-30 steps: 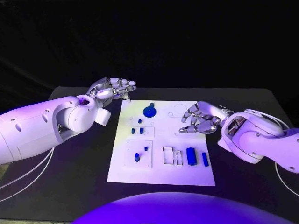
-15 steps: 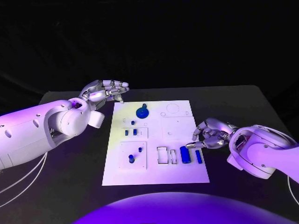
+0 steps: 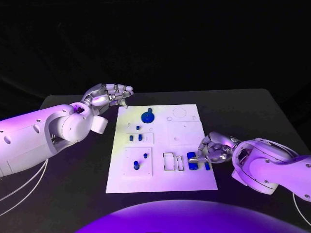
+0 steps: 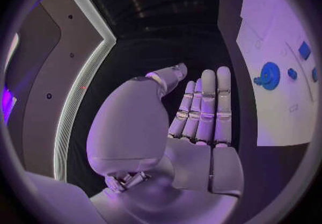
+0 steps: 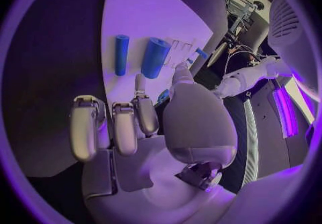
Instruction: Assemble the parts on the task board
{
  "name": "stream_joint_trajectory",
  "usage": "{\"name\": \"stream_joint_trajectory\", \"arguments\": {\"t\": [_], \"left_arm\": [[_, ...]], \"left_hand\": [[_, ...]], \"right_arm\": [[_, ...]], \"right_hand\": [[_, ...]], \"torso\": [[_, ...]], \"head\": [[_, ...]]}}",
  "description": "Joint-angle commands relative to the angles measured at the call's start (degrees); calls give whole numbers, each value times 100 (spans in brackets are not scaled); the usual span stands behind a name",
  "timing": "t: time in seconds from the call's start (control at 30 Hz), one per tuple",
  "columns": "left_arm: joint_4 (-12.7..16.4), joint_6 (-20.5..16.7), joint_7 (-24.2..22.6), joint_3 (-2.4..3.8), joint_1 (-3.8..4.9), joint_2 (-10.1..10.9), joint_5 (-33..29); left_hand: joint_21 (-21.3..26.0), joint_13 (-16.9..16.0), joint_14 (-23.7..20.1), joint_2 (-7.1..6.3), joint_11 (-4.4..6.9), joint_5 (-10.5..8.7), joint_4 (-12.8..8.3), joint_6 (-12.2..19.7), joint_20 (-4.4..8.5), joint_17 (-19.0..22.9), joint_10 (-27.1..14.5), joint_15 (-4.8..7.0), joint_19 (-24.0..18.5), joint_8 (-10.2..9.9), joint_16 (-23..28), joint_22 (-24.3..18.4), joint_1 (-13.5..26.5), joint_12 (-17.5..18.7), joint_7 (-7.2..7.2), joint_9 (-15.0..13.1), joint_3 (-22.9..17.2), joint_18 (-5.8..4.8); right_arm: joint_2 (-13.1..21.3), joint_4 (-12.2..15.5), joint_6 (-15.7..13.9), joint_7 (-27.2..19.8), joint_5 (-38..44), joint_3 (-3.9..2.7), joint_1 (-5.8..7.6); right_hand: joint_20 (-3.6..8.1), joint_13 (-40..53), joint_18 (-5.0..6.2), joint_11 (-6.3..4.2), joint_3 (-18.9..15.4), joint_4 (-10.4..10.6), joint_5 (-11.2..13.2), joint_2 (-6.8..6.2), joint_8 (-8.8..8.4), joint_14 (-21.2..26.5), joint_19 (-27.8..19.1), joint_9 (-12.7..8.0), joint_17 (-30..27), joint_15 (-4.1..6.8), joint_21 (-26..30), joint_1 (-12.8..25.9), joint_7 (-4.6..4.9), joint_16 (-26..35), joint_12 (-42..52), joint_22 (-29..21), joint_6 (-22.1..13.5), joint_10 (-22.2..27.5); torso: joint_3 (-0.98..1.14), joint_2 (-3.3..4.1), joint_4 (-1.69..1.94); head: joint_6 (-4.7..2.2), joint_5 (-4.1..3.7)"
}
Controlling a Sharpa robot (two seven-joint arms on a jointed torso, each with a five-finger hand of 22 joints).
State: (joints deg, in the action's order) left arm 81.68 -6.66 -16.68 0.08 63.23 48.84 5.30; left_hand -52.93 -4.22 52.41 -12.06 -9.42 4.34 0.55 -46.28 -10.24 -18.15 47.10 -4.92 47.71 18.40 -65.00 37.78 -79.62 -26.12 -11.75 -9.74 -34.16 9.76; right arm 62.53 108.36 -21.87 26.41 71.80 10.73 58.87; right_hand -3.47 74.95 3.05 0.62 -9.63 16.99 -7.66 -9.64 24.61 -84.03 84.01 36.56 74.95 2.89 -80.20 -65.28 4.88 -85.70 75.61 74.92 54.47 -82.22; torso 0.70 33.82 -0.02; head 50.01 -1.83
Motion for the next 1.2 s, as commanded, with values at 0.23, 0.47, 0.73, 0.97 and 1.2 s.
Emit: {"name": "stream_joint_trajectory", "arguments": {"t": [0.23, 0.47, 0.73, 0.97, 1.2], "left_arm": [[14, 91, -51, 2, 1, 8, 3], [15, 118, -43, 2, 1, 8, 3], [19, 130, -33, 1, 1, 14, 3], [21, 138, -27, 1, 1, 17, 3], [22, 142, -19, 1, 0, 24, 3]], "left_hand": [[45, 2, -13, 25, -7, 23, 28, 37, -18, 8, -34, -23, 38, 0, 21, -12, -4, -42, -113, 4, 46, 79], [49, 1, -12, 28, -7, 24, 36, 38, -20, 8, -36, -24, 38, 1, 20, -15, 5, -46, -113, 4, 51, 79], [55, 1, -12, 32, -7, 24, 44, 40, -21, 9, -39, -25, 39, 2, 18, -18, 13, -52, -113, 5, 55, 79], [55, 1, -12, 32, -7, 24, 44, 40, -21, 9, -39, -25, 39, 2, 18, -18, 13, -52, -113, 5, 55, 79], [55, 1, -12, 32, -7, 24, 44, 40, -21, 9, -39, -25, 39, 2, 18, -18, 13, -52, -113, 5, 55, 79]], "right_arm": [[-148, -67, 273, 321, 191, 4, -96], [-307, -189, 321, 456, 318, 4, -154], [-410, -300, 317, 604, 426, 3, -175], [-462, -336, 204, 662, 418, 3, -180], [-465, -286, -18, 635, 173, 3, -182]], "right_hand": [[56, 133, -106, -40, -23, 3, -38, -55, 121, -336, 244, 183, 136, 53, -11, 98, -40, -14, -79, 1247, -42, 29], [60, 135, -110, -46, -28, 1, -45, -72, 172, -337, 251, 283, 151, 58, -34, 132, -47, -16, -98, 1253, -72, 33], [88, 209, -121, -80, 258, -54, 5, 369, 300, -352, 266, 603, 228, 87, -91, -459, -82, -36, -84, 1267, -138, -12], [125, 258, -139, -127, 917, -43, -14, 570, 222, -371, 299, 678, 333, 126, -190, -1069, -130, -67, -85, 1292, -52, -62], [173, 338, -152, -184, 1723, -45, -22, 388, 12, -385, 319, 628, 409, 176, -258, -1225, -191, -89, -53, 1308, 151, -124]], "torso": [[2, 0, -8], [-1, 2, -2], [-8, 0, -2], [-7, -5, -5], [-4, -5, -9]], "head": [[-1, 11], [-1, 6], [-1, 13], [-1, 22], [-1, 34]]}}
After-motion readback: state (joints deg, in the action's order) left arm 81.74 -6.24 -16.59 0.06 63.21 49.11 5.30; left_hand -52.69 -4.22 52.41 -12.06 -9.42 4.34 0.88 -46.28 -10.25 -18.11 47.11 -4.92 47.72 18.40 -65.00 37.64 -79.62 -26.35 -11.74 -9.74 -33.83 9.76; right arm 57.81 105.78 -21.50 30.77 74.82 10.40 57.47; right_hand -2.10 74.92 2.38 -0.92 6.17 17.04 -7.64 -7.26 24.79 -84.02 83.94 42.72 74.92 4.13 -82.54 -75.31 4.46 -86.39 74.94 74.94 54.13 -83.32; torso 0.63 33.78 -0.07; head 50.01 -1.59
